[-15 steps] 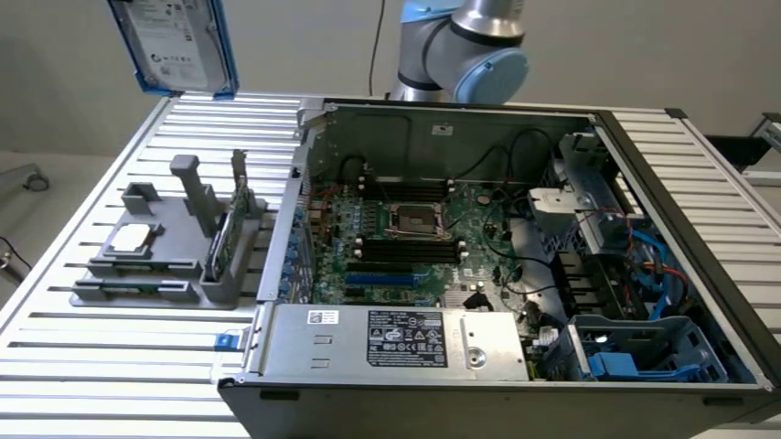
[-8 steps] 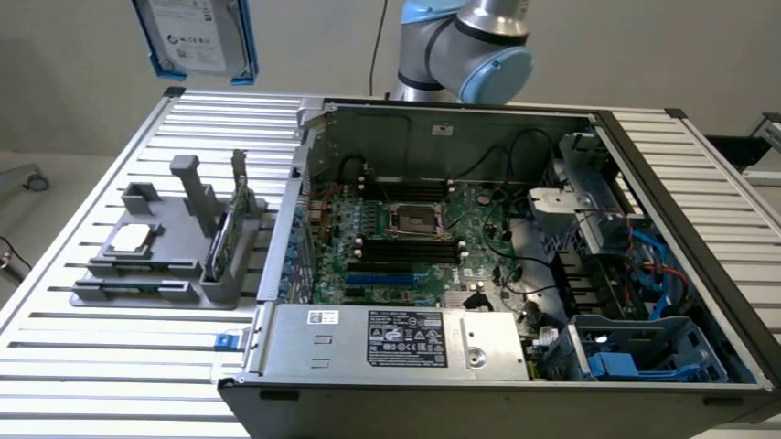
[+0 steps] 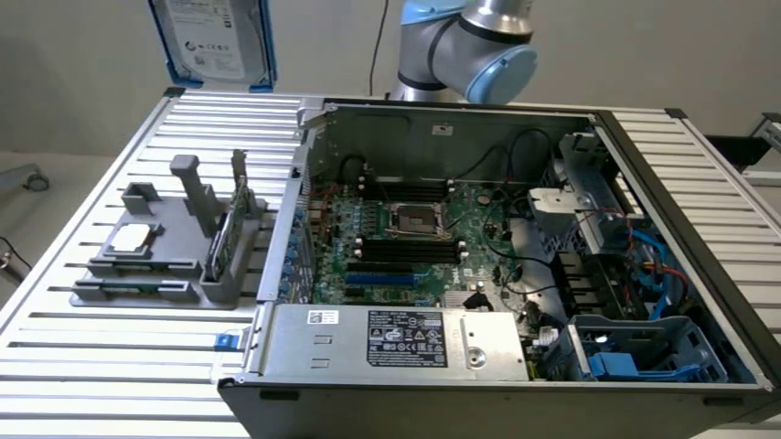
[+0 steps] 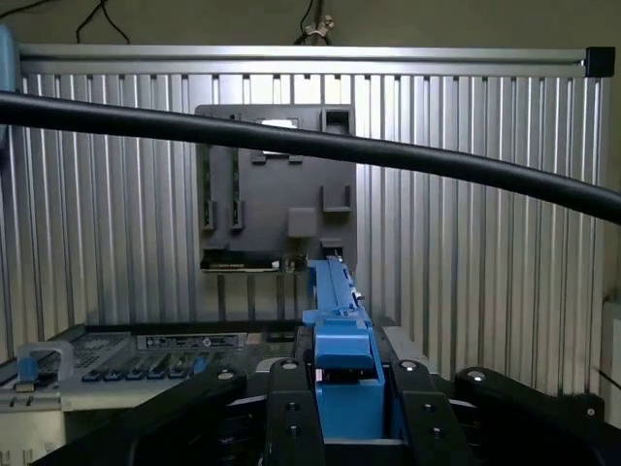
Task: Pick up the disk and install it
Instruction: 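Pick up the disk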
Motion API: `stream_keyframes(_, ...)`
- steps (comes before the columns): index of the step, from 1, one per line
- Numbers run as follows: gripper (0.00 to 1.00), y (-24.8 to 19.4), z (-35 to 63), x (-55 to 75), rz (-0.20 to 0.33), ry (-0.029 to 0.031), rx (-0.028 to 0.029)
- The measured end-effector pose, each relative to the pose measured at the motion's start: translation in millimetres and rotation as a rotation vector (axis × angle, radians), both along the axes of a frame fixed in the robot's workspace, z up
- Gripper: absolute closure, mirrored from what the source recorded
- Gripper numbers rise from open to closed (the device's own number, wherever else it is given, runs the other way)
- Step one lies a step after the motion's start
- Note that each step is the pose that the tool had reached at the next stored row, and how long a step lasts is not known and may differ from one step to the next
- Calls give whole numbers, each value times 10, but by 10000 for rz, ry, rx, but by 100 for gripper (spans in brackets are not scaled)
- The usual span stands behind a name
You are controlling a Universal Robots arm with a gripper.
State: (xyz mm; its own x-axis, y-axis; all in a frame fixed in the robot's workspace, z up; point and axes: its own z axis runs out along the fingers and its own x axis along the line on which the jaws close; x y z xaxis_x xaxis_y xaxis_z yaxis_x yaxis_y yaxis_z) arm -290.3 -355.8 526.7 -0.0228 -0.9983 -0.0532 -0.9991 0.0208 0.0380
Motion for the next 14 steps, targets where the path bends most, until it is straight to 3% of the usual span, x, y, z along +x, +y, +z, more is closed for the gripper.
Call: stream_keyframes(14,67,-291,-1,573,0,-1,50)
